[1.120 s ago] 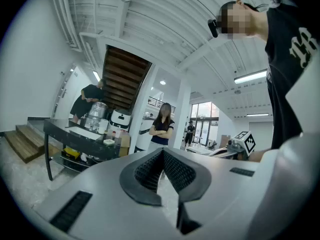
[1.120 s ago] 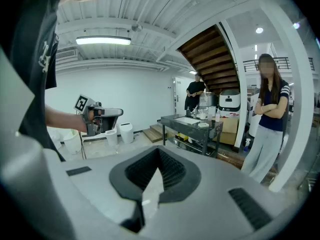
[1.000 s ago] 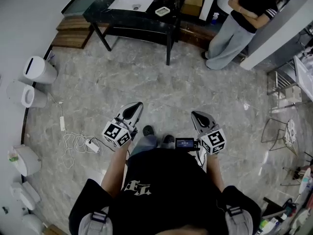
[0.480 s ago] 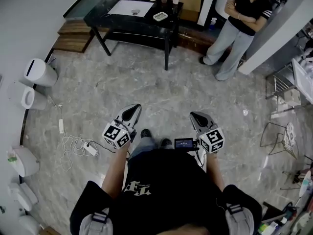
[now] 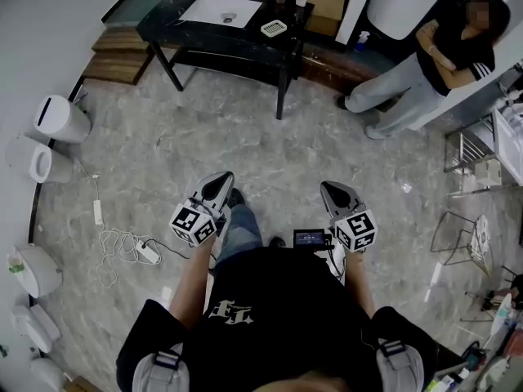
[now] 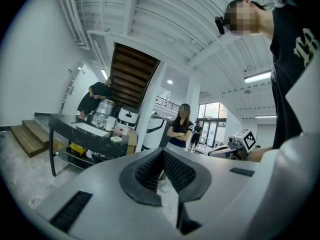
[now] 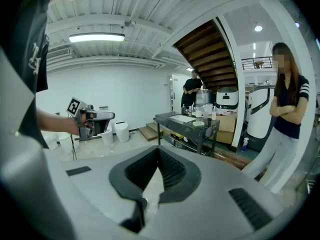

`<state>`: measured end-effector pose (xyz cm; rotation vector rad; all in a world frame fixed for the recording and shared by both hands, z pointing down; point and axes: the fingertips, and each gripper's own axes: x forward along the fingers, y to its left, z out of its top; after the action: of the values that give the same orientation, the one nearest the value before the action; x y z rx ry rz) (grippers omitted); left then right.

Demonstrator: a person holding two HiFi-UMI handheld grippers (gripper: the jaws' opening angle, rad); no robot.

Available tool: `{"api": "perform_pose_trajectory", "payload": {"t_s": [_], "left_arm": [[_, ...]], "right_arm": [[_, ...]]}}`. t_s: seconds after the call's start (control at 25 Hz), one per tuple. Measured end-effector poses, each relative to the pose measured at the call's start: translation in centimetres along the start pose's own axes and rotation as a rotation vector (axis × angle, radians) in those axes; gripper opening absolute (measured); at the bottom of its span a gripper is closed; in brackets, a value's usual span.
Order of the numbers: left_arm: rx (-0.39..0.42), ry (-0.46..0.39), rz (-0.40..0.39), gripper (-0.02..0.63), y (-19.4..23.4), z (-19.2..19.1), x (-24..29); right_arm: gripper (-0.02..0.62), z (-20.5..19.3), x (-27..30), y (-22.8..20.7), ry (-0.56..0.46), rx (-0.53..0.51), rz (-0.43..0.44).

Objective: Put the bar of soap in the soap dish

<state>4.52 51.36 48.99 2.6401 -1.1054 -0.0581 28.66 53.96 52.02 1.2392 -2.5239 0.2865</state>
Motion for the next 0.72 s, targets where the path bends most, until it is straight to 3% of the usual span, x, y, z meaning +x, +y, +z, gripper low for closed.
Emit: {"api": "perform_pose_trajectory", "payload": {"t_s": [0.36, 0.72], "left_arm": [[-0.008, -0.012, -0.014, 0.008, 14.7, 5.4, 5.7], [-0.037, -0.024, -0.044, 0.008, 27.3, 9.6, 8.6]], "right_arm": [[0.006, 7.4, 15.1, -4.0, -0.006, -0.001, -0.020], [0.006, 12.3, 28.1, -4.1, 0.004, 0.012, -0.014]]}}
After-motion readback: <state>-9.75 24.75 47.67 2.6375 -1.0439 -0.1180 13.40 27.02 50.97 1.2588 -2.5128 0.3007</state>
